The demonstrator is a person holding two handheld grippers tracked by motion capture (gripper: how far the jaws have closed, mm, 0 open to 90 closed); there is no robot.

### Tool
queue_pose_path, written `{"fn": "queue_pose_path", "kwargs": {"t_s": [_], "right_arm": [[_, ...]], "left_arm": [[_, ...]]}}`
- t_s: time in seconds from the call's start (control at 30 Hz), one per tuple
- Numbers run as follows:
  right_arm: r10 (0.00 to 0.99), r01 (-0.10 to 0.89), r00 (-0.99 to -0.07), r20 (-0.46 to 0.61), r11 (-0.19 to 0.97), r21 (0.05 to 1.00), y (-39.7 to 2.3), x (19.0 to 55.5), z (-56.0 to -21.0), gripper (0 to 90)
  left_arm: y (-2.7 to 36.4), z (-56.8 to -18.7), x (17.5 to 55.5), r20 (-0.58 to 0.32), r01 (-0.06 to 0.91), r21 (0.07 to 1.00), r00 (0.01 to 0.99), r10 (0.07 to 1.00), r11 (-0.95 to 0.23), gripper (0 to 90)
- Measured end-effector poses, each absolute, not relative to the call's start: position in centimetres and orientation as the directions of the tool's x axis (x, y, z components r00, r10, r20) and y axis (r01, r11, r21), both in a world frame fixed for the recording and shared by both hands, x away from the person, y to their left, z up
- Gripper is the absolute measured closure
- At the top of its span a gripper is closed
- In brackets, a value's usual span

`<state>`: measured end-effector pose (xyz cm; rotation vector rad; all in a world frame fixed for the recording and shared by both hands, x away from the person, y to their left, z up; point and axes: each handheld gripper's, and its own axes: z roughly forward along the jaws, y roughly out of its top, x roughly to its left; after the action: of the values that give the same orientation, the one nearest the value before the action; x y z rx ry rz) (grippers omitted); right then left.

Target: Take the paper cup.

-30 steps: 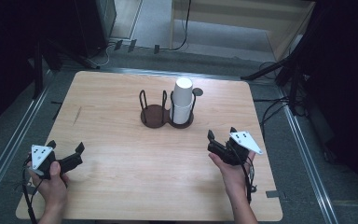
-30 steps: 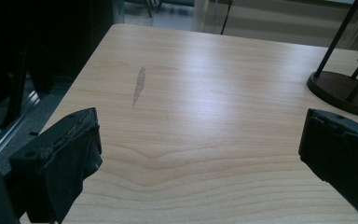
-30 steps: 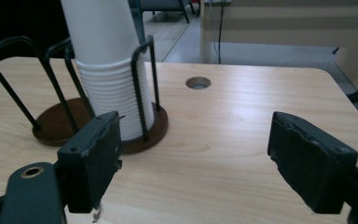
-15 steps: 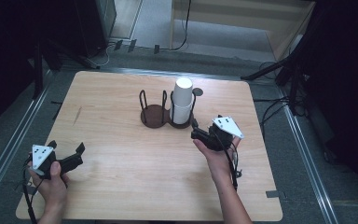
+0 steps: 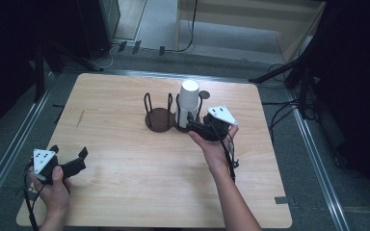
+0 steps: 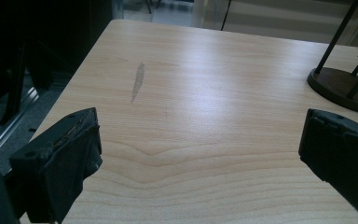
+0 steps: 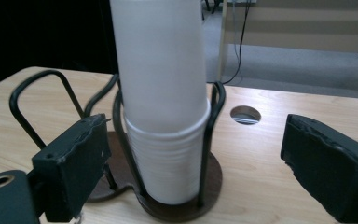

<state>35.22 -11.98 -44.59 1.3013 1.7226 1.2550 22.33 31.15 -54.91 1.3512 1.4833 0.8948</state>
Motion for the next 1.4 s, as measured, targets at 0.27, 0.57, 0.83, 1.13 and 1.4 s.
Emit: {"fn": "queue_pose_path", "kwargs": {"t_s": [0.27,0.57,0.83,1.13,1.4], "right_arm": [[0.942,0.342,-0.331,0.054,0.067,0.937,-9.8,37.0,-44.5,11.8],[0.953,0.347,-0.301,0.045,0.065,0.936,-8.4,39.3,-44.5,11.8],[0.960,0.367,-0.273,0.055,0.051,0.929,-7.8,40.6,-44.7,13.6],[0.960,0.356,-0.273,0.056,0.047,0.933,-7.2,41.7,-45.0,19.7],[0.961,0.354,-0.270,0.062,0.039,0.934,-7.0,42.2,-45.6,23.7]], "left_arm": [[31.3,-54.9,22.4,-0.159,0.335,0.931,0.014,0.987,0.145,0.0],[31.2,-54.9,22.5,-0.160,0.341,0.929,0.012,0.987,0.147,0.0],[31.3,-54.9,22.6,-0.167,0.345,0.926,0.013,0.986,0.152,0.0],[31.4,-54.9,22.6,-0.173,0.345,0.925,0.009,0.985,0.159,0.0],[31.4,-54.9,22.7,-0.175,0.347,0.924,0.007,0.985,0.162,0.0]]}}
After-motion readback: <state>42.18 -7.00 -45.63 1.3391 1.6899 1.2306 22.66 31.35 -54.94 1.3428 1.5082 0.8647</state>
